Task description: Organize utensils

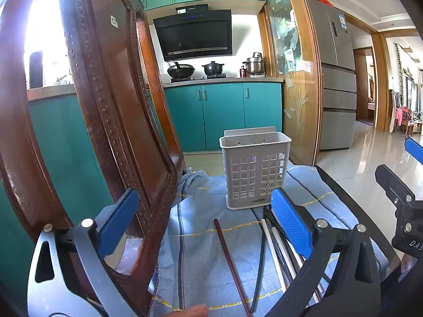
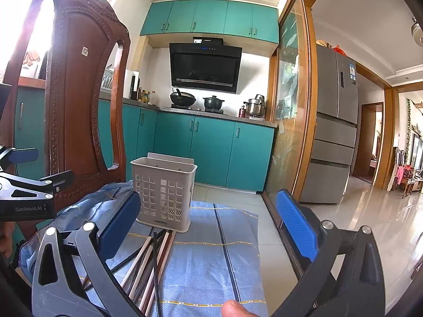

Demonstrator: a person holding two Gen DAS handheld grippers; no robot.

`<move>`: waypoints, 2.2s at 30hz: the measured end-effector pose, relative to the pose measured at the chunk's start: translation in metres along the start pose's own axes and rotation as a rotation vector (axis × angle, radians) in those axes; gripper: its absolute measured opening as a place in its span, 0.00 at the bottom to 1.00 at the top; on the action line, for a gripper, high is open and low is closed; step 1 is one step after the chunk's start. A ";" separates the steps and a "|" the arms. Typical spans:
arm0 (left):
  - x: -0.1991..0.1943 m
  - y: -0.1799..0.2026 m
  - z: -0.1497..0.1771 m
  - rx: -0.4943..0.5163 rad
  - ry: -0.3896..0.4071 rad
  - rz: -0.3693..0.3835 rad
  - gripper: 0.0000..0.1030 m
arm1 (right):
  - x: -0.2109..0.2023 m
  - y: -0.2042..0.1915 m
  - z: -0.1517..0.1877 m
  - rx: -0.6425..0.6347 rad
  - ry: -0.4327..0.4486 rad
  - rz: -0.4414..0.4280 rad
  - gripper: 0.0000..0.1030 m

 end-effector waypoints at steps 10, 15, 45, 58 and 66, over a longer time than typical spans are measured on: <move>0.000 0.001 0.000 0.000 -0.001 0.006 0.97 | 0.000 -0.001 0.000 -0.003 0.000 -0.001 0.98; -0.002 0.003 0.001 0.006 0.001 0.008 0.97 | -0.001 0.000 -0.001 0.000 0.002 0.000 0.98; -0.003 0.006 0.001 0.013 -0.005 0.010 0.97 | -0.005 0.000 -0.005 -0.002 0.012 0.001 0.98; -0.003 0.006 0.002 0.015 -0.005 0.010 0.97 | -0.005 0.000 -0.004 -0.002 0.014 0.003 0.98; -0.003 0.006 0.002 0.016 -0.004 0.010 0.97 | -0.004 -0.001 -0.005 -0.002 0.013 0.004 0.98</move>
Point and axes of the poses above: each gripper's, at about its wrist camera, not at the fingertips, and x roughly the way its jaws point, y to its right, z to its underside, the point moved 8 cm from there along x, roughly the way its jaws point, and after that the axes turned 5 degrees about -z, right-handed, at the moved point
